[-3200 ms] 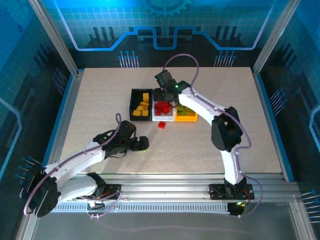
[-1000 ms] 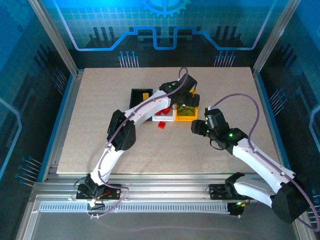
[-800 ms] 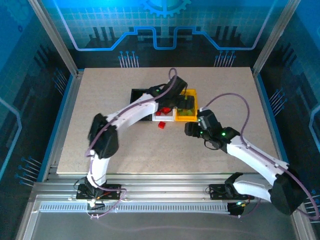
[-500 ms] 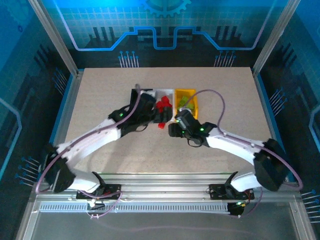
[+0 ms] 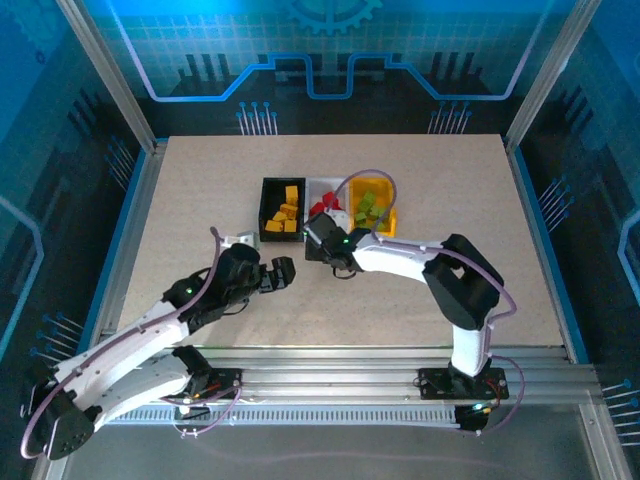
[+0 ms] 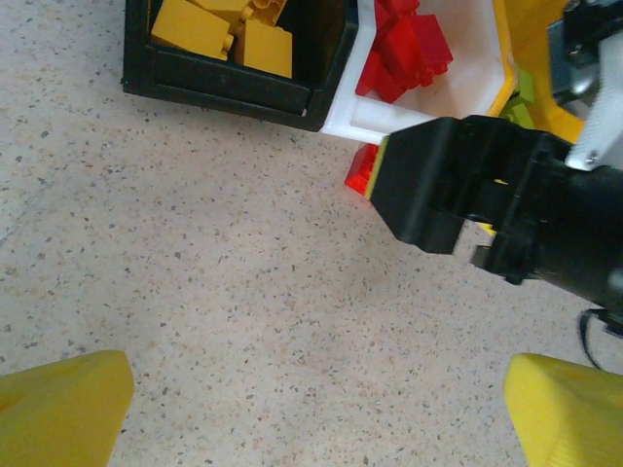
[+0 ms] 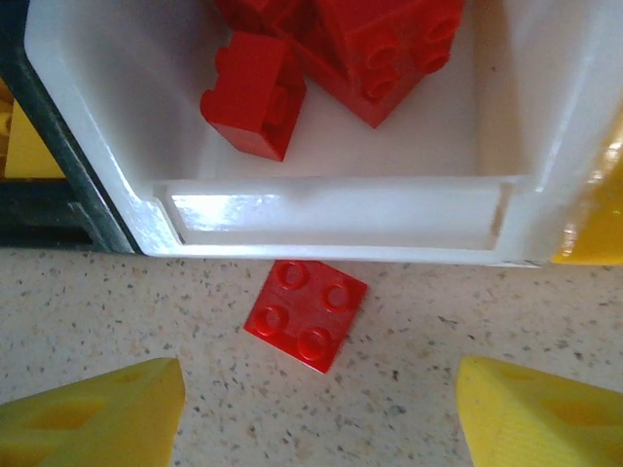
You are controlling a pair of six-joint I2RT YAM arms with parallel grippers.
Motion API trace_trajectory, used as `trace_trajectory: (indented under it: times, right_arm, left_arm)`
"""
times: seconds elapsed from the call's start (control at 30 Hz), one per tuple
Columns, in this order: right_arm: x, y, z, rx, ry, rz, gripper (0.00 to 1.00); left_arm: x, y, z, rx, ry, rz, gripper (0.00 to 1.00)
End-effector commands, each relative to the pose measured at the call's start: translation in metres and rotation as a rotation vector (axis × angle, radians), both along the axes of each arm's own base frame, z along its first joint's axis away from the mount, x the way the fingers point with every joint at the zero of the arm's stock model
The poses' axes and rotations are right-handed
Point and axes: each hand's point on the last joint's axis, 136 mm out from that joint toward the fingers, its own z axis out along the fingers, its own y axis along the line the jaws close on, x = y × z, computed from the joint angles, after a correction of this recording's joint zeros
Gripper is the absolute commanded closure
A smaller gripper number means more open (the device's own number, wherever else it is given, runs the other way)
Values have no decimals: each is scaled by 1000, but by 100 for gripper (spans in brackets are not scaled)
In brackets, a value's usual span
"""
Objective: Sort the legos into containers by color
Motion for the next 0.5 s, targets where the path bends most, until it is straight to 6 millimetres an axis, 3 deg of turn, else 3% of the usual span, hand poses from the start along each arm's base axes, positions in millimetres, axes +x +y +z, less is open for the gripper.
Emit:
trace_trajectory:
  times: [0.0, 0.47]
  right_arm:
    - [3, -2, -5, -54, -12, -78, 25]
    - [15, -8, -33, -114, 7, -179, 28]
  left_arm:
    - [-3, 10, 0, 7, -3, 36, 1]
    - [-7, 12, 3, 2, -9, 29, 1]
